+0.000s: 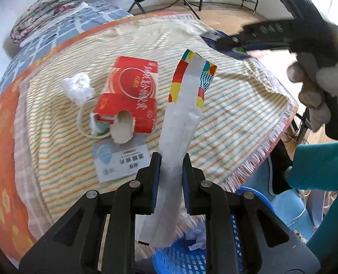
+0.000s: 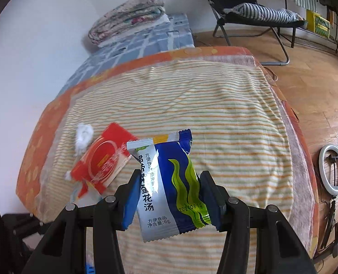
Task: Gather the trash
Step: 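Carry the packet and sachet over the blue basket and release both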
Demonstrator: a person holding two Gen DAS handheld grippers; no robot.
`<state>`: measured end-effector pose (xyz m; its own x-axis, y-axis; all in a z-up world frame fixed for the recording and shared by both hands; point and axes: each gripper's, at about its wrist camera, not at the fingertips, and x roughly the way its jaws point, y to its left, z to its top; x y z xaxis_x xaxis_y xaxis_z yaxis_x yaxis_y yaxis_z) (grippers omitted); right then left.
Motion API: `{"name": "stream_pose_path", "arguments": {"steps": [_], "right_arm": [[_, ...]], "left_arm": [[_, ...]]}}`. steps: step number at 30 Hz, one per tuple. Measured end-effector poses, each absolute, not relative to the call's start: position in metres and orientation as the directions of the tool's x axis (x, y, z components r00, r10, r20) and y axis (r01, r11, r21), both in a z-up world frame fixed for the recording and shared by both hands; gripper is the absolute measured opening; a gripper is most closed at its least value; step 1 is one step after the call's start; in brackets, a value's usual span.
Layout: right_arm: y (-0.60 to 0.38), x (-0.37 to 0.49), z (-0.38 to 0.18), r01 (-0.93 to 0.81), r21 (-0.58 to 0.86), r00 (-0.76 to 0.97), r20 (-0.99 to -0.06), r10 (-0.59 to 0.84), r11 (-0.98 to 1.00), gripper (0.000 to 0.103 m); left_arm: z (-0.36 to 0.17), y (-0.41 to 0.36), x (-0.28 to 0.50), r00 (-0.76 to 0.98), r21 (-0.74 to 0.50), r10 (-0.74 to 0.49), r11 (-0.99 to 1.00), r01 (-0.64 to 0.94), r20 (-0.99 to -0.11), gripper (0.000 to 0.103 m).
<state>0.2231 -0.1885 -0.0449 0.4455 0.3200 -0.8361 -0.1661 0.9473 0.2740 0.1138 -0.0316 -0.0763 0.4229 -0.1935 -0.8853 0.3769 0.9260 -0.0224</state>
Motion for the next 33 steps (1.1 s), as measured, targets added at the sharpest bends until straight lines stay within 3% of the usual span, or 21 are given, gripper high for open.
{"name": "stream_pose_path", "arguments": {"steps": [19, 33], "right_arm": [[-0.174, 0.105, -0.027, -0.352, 0.229, 0.434, -0.819, 0.375, 0.907, 0.054], [-0.138, 0.027, -0.081, -0.483, 0.208, 0.296, -0.876, 0.382, 0.851, 0.054]], "left_arm": [[-0.09, -0.005, 0.016, 0.389, -0.039, -0.17, 0.946, 0.323, -0.905, 0.017], [-0.144, 0.004, -0.036, 0.279, -0.049, -0.14, 0.949, 0.31, -0.95, 0.017]]}}
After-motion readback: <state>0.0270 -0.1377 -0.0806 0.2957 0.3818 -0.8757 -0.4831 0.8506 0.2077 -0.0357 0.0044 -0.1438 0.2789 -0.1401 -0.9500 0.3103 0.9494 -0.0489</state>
